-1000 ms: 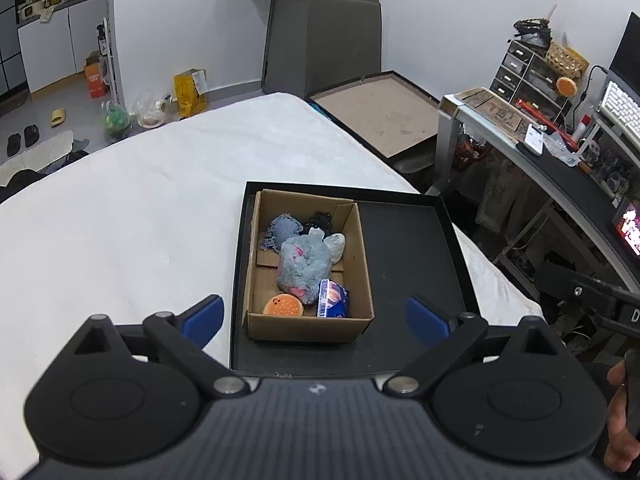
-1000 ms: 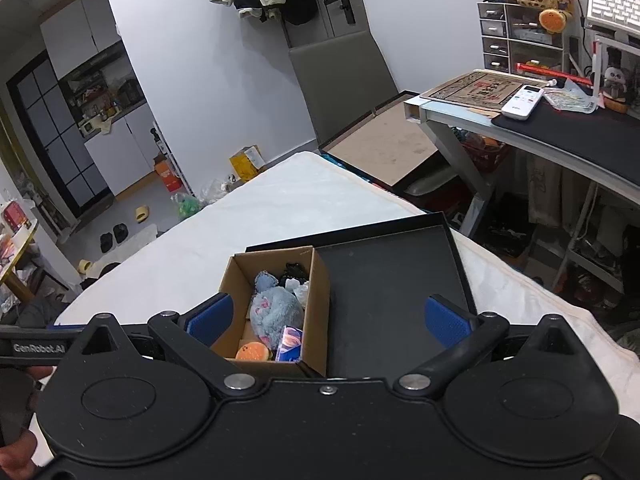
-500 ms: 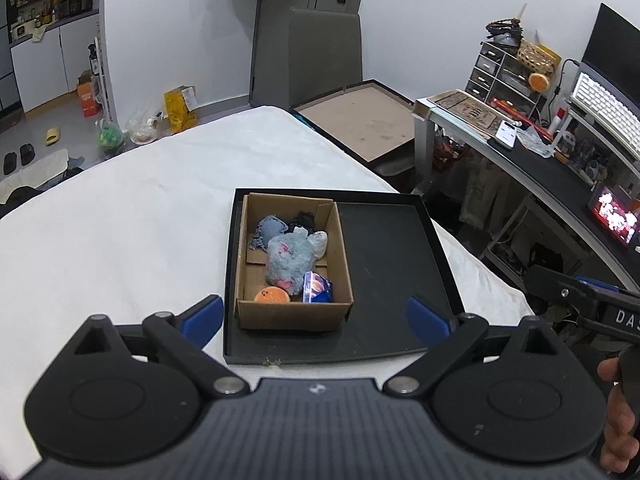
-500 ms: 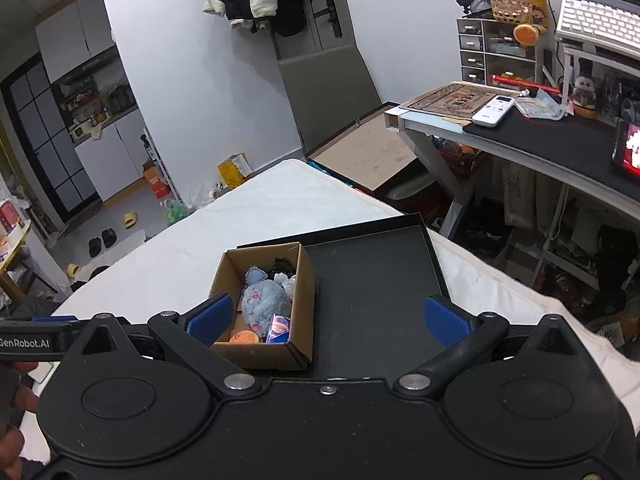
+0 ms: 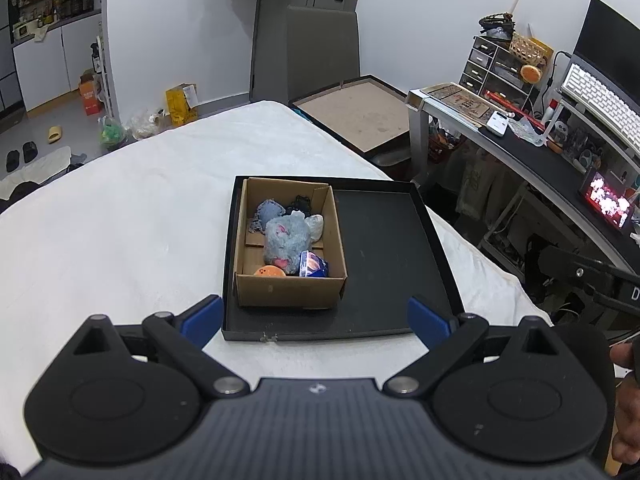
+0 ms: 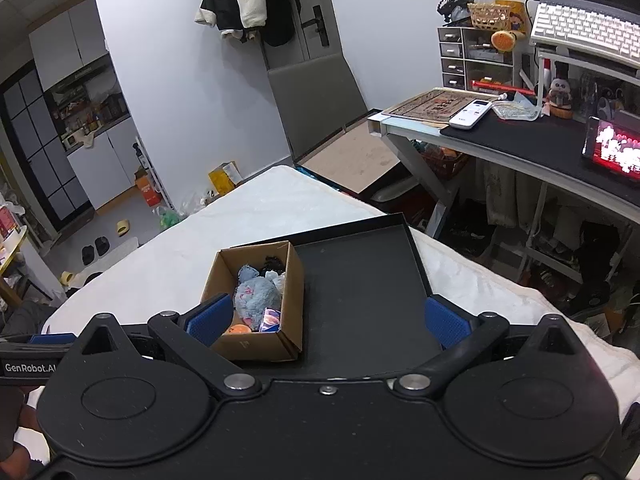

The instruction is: Organize soft objects

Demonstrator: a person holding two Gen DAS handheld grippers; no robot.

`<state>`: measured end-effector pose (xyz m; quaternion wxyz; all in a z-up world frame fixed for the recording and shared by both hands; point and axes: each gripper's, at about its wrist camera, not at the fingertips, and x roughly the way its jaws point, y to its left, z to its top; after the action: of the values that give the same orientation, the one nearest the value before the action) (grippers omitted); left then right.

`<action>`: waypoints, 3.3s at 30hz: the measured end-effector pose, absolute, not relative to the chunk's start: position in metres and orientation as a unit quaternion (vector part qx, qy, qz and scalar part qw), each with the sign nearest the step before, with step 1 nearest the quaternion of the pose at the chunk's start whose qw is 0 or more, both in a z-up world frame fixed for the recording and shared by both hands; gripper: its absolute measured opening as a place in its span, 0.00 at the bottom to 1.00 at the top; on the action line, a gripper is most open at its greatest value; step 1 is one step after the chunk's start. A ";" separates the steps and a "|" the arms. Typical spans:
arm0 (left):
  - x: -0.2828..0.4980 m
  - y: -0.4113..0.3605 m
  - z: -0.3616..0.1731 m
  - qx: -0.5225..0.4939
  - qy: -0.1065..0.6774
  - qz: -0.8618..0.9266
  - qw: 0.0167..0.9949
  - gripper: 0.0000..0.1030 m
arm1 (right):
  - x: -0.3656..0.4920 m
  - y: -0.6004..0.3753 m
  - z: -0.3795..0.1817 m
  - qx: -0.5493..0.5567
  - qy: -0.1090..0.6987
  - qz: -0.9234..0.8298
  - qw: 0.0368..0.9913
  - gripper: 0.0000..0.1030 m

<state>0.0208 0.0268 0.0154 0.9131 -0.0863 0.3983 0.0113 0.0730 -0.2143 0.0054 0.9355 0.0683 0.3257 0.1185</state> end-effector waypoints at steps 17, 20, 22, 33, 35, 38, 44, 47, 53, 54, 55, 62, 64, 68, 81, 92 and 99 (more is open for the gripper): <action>0.003 0.021 0.025 -0.080 0.390 0.020 0.917 0.95 | 0.057 -0.219 0.009 0.055 0.323 0.118 0.937 1.00; 0.003 0.021 0.025 -0.079 0.390 0.020 0.917 0.95 | 0.054 -0.219 0.010 0.052 0.320 0.123 0.938 1.00; 0.001 0.021 0.025 -0.078 0.390 0.020 0.918 0.95 | 0.053 -0.219 0.012 0.051 0.317 0.125 0.939 1.00; 0.001 0.021 0.026 -0.076 0.390 0.020 0.918 0.95 | 0.053 -0.217 0.011 0.046 0.321 0.126 0.938 1.00; 0.000 0.021 0.026 -0.075 0.390 0.020 0.917 0.95 | 0.053 -0.217 0.011 0.046 0.320 0.127 0.938 1.00; -0.001 0.020 0.026 -0.075 0.390 0.019 0.917 0.95 | 0.054 -0.216 0.011 0.044 0.321 0.127 0.938 1.00; 0.000 0.016 0.026 -0.072 0.390 0.015 0.918 0.95 | 0.053 -0.216 0.011 0.046 0.322 0.125 0.937 1.00; 0.001 0.016 0.026 -0.072 0.391 0.015 0.918 0.95 | 0.053 -0.217 0.012 0.046 0.321 0.125 0.938 1.00; 0.001 0.014 0.026 -0.071 0.391 0.014 0.918 0.95 | 0.053 -0.218 0.012 0.046 0.322 0.127 0.937 1.00; 0.000 0.013 0.026 -0.071 0.391 0.014 0.917 0.95 | 0.053 -0.218 0.012 0.045 0.322 0.128 0.937 1.00; 0.000 0.012 0.026 -0.071 0.391 0.014 0.917 0.95 | 0.052 -0.218 0.013 0.045 0.322 0.128 0.937 1.00; 0.001 0.009 0.022 -0.070 0.396 0.012 0.916 0.95 | 0.052 -0.219 0.012 0.043 0.322 0.127 0.937 1.00; 0.002 0.010 0.021 -0.070 0.397 0.011 0.915 0.95 | 0.052 -0.218 0.012 0.043 0.322 0.127 0.937 1.00; 0.002 0.009 0.021 -0.070 0.397 0.011 0.915 0.95 | 0.052 -0.219 0.012 0.043 0.322 0.127 0.937 1.00; 0.002 0.009 0.020 -0.068 0.396 0.011 0.916 0.95 | 0.052 -0.219 0.010 0.043 0.324 0.125 0.937 1.00; -0.001 0.011 0.020 -0.073 0.389 0.014 0.918 0.95 | 0.052 -0.218 0.009 0.042 0.326 0.127 0.936 1.00; -0.002 0.011 0.022 -0.071 0.389 0.011 0.919 0.95 | 0.052 -0.218 0.007 0.042 0.329 0.127 0.935 1.00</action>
<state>-0.0019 0.0105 0.0217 0.9186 -0.0705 0.3886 0.0114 0.0524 -0.2175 0.0067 0.9349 0.0422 0.3286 0.1273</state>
